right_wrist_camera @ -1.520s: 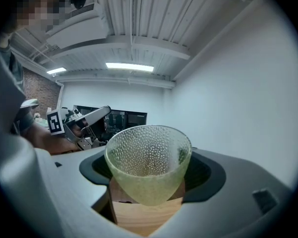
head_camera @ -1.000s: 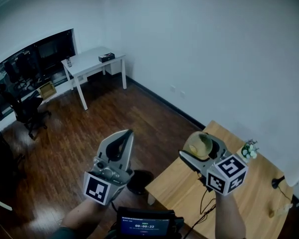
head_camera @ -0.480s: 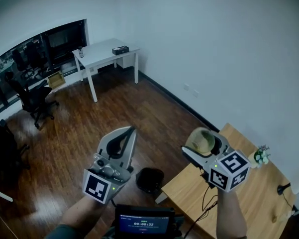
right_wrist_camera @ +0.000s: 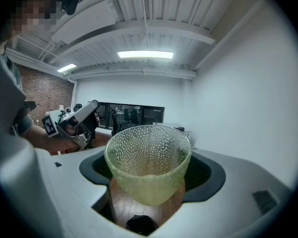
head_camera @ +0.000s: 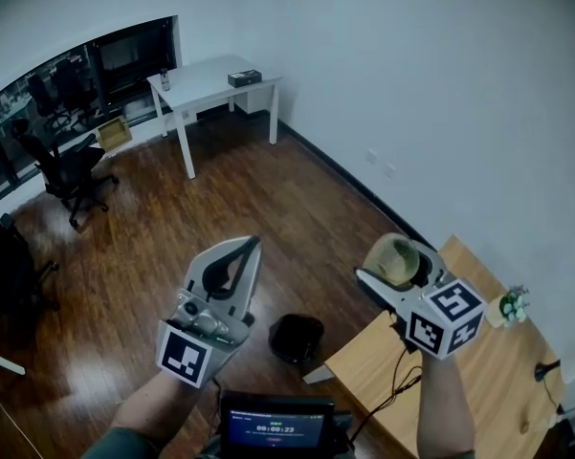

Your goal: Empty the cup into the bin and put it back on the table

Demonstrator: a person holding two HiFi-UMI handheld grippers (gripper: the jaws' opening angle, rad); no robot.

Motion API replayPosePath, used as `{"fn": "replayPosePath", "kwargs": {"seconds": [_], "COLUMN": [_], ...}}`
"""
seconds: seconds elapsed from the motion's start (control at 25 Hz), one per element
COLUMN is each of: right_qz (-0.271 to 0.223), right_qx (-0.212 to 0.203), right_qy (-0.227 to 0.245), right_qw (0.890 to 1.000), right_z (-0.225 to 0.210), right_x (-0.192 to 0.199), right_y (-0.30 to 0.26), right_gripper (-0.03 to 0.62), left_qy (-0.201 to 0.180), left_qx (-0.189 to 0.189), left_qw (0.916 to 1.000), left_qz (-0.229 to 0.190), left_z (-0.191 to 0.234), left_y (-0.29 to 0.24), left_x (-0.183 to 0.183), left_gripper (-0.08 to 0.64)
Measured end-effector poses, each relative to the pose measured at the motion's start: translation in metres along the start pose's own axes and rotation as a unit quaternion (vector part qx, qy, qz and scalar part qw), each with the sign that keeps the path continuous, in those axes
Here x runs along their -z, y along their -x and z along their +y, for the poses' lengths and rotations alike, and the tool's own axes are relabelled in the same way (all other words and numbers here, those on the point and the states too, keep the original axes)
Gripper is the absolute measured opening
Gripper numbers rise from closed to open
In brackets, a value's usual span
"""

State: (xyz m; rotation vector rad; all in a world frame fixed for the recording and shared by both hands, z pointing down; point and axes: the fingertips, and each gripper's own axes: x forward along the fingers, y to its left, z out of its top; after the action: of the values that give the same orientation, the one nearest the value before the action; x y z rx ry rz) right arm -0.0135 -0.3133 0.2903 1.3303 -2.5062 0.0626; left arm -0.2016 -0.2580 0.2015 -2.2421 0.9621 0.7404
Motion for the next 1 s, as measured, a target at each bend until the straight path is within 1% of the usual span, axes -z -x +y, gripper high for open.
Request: {"fn": "replayPosePath", "kwargs": {"seconds": [0.16, 0.28, 0.56, 0.68, 0.84, 1.0], "right_qz": [0.003, 0.006, 0.035, 0.050, 0.061, 0.072], "right_qx": [-0.001, 0.008, 0.002, -0.003, -0.008, -0.002], "right_qy": [0.012, 0.042, 0.102, 0.111, 0.126, 0.128], "right_qw": [1.000, 0.999, 0.994, 0.993, 0.990, 0.989], "right_z": [-0.011, -0.020, -0.048, -0.062, -0.080, -0.093], "right_x": [-0.002, -0.004, 0.002, 0.008, 0.017, 0.025], "right_y": [-0.012, -0.023, -0.044, -0.051, -0.064, -0.073], "right_gripper": [0.397, 0.397, 0.397, 0.397, 0.397, 0.397], "left_qy": [-0.011, -0.017, -0.024, -0.025, -0.023, -0.023], "left_qx": [-0.002, -0.015, -0.031, -0.033, -0.046, -0.043], "left_qw": [0.9999, 0.9996, 0.9987, 0.9984, 0.9976, 0.9975], "left_qz": [0.006, 0.015, 0.031, 0.039, 0.046, 0.051], "left_z": [0.004, 0.011, 0.007, 0.002, -0.001, 0.001], "left_y": [-0.001, -0.003, -0.020, -0.029, -0.037, -0.046], "left_x": [0.005, 0.012, 0.036, 0.046, 0.061, 0.072], "left_gripper": [-0.011, -0.011, -0.011, -0.011, -0.011, -0.011]}}
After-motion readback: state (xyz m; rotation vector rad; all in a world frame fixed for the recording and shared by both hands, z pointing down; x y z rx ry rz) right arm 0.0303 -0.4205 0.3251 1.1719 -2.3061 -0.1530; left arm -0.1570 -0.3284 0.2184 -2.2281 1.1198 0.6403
